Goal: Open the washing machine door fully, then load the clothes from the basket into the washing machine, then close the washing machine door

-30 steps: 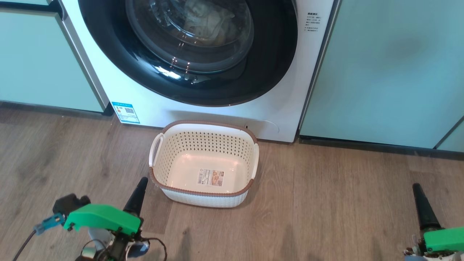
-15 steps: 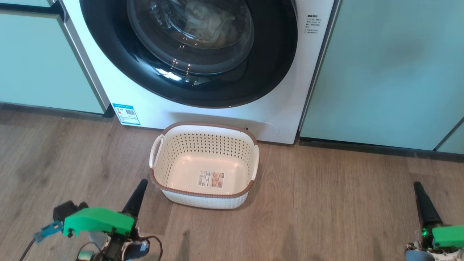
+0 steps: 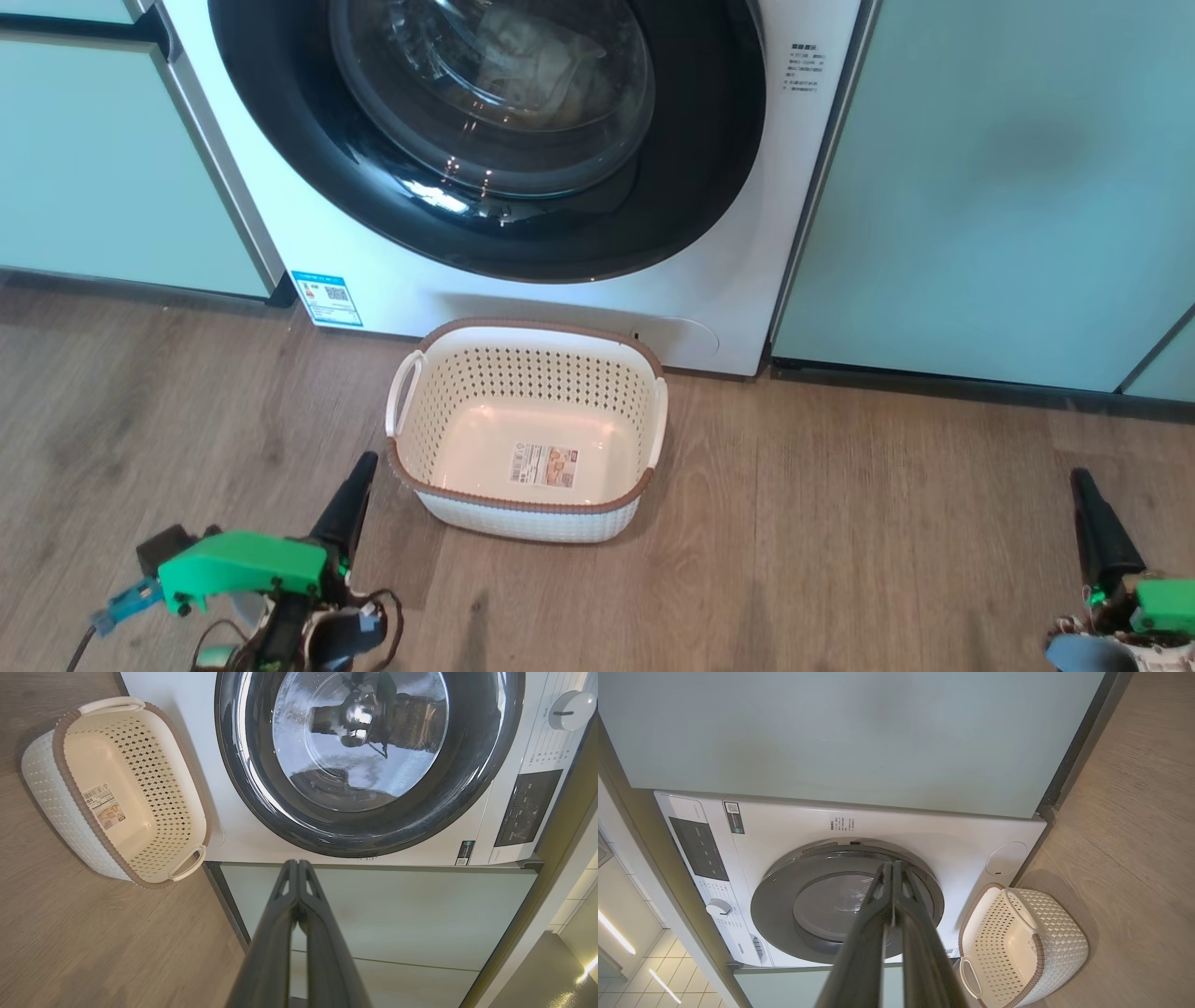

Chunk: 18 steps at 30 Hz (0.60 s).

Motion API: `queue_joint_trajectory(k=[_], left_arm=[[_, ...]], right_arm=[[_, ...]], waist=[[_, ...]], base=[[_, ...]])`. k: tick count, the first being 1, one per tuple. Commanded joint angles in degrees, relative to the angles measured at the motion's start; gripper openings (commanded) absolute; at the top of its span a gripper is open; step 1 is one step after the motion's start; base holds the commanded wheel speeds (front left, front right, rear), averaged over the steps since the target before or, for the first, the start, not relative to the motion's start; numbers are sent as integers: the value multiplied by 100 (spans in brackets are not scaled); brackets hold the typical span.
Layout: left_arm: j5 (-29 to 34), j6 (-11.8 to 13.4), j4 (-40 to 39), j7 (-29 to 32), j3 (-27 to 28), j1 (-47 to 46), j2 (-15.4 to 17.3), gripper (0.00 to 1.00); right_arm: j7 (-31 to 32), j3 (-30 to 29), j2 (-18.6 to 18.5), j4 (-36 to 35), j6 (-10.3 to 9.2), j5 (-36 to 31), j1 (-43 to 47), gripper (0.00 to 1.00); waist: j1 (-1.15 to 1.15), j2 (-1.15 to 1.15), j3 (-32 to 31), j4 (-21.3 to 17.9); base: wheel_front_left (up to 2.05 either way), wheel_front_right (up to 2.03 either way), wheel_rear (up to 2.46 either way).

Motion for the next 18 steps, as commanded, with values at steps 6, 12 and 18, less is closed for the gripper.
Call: queue_joint_trajectory(k=[6, 12, 18], left_arm=[[-390, -95, -67, 81, 277, -320, -26, 0], [-722, -154, 1, 142, 358, -345, -83, 0], [-713, -154, 2, 150, 368, -345, -90, 0]], right_arm=[[81, 78, -128, -89, -16, 443, -417, 0], [123, 64, -127, 1, -17, 816, -483, 0], [135, 49, -116, 2, -17, 803, -485, 0]], waist=[[0, 0, -17, 3], [0, 0, -36, 6], [0, 0, -36, 6]], base=[[0, 0, 0], [0, 0, 0], [0, 0, 0]])
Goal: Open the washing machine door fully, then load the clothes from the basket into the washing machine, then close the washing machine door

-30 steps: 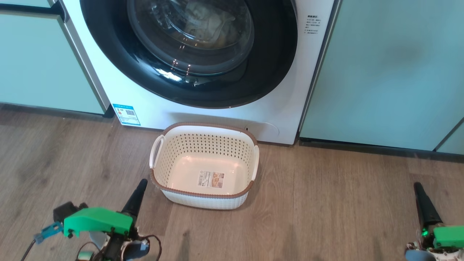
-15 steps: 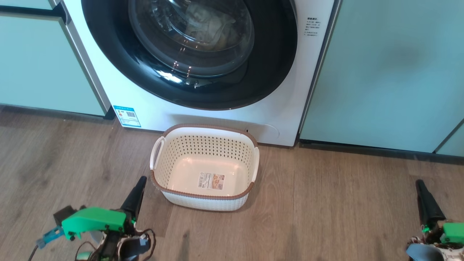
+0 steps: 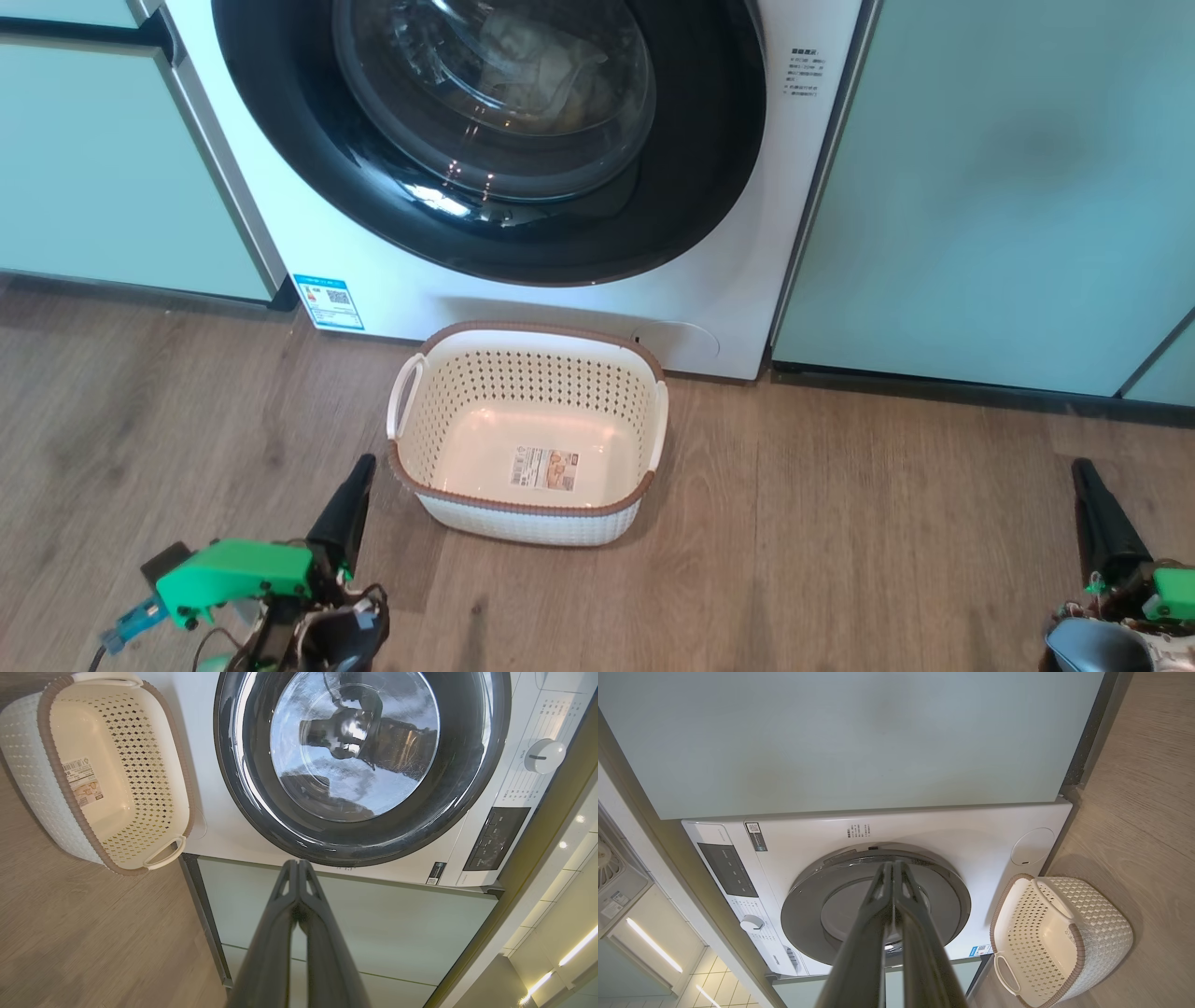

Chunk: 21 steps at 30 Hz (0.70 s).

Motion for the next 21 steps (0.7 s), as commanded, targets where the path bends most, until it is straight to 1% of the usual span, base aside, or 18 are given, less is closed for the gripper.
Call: queue_joint_trajectory(k=[1, 21], left_arm=[[-18, -50, -157, 34, 199, -324, 54, 0], [6, -51, -157, 57, 228, -326, 34, 0]], right_arm=[[36, 81, -113, -190, -16, 31, -305, 0], [71, 38, -82, -187, -16, -6, -309, 0]], waist=[[0, 0, 0, 0], [0, 0, 0, 0]], base=[[0, 0, 0], [0, 0, 0]])
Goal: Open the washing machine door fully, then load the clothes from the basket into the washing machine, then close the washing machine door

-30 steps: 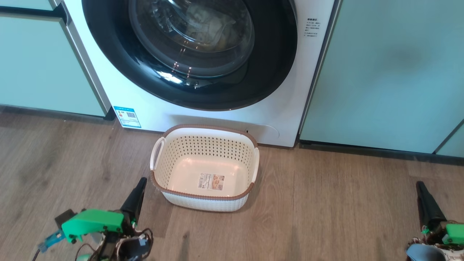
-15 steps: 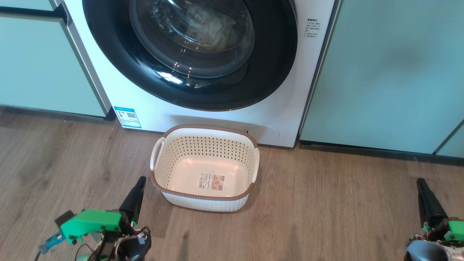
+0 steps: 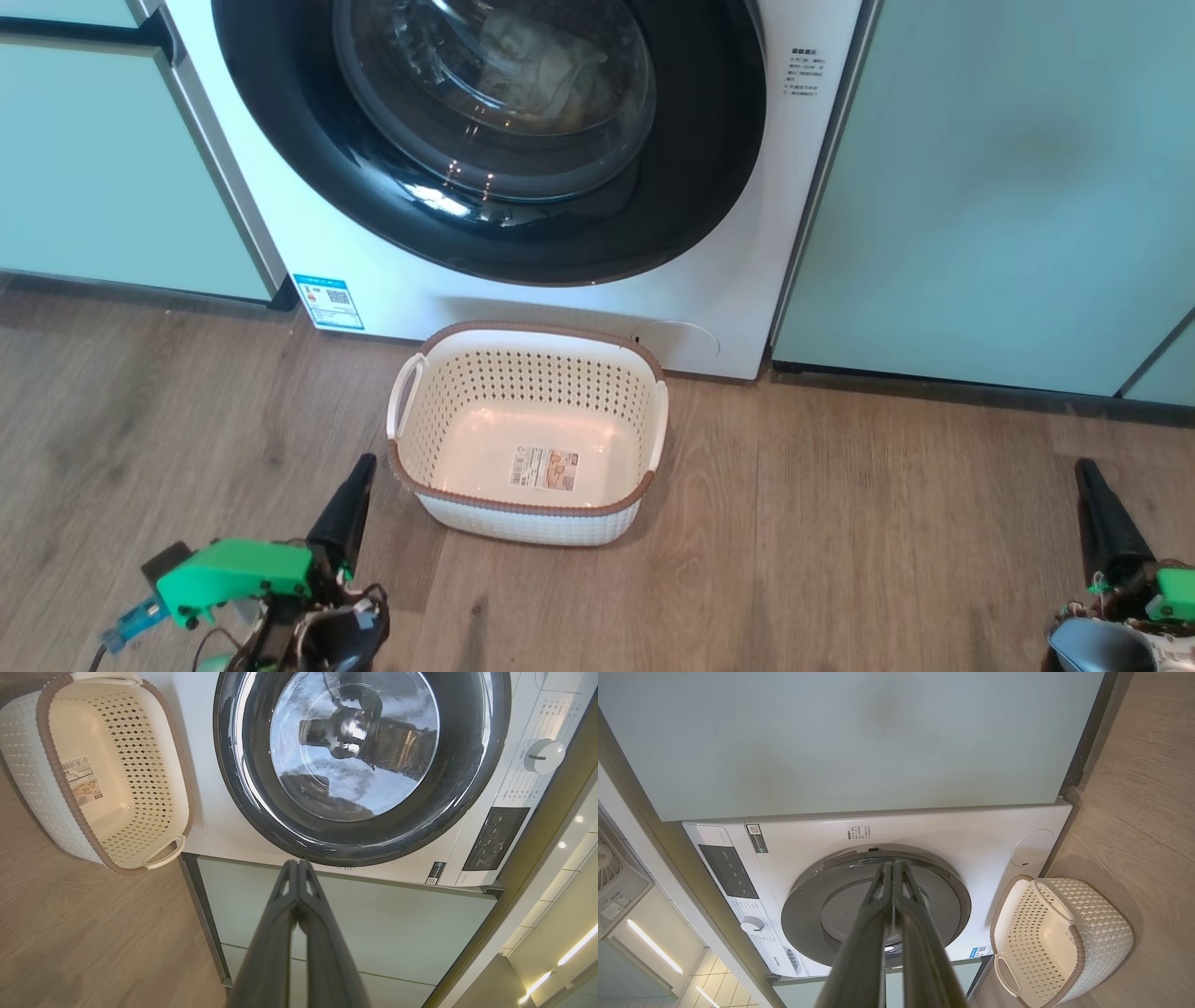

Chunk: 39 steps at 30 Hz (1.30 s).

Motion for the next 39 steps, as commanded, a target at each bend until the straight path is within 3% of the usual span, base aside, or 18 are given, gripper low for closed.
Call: queue_joint_trajectory(k=[1, 39], left_arm=[[6, -51, -158, 42, 212, -324, 43, 0], [37, -51, -156, 71, 250, -327, 17, 0]], right_arm=[[62, 73, -80, -186, -16, -4, -309, 0], [110, 14, -39, -183, -16, -53, -314, 0]], waist=[[0, 0, 0, 0], [0, 0, 0, 0]], base=[[0, 0, 0], [0, 0, 0]])
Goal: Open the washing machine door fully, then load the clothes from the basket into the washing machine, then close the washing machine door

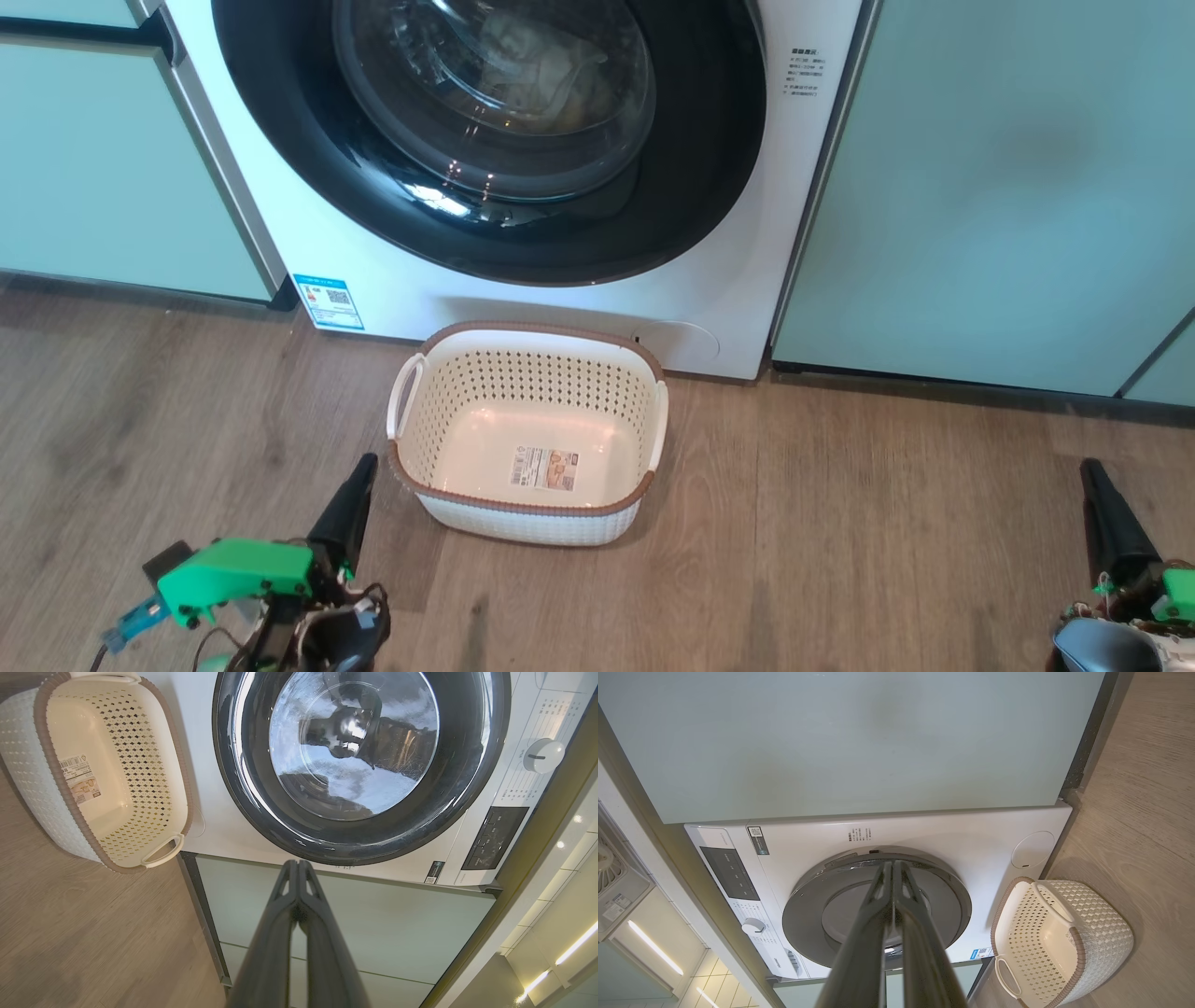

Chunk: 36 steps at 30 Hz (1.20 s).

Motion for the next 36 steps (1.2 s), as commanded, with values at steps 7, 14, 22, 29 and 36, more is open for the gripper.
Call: queue_joint_trajectory(k=[7, 14, 22, 29, 36], left_arm=[[39, -51, -156, 33, 232, -324, 35, 0], [43, -51, -156, 36, 236, -324, 32, 0], [47, -51, -156, 41, 242, -324, 28, 0], [51, -51, -156, 44, 246, -325, 25, 0], [54, -51, -156, 47, 250, -325, 23, 0]], right_arm=[[69, 85, -38, -183, -16, -43, -315, 0], [74, 78, -33, -183, -16, -49, -315, 0], [82, 68, -27, -182, -16, -57, -316, 0], [87, 62, -22, -182, -16, -62, -317, 0], [92, 55, -18, -182, -16, -67, -318, 0]], waist=[[0, 0, 0, 0], [0, 0, 0, 0], [0, 0, 0, 0], [0, 0, 0, 0], [0, 0, 0, 0]], base=[[0, 0, 0], [0, 0, 0], [0, 0, 0], [0, 0, 0], [0, 0, 0]])
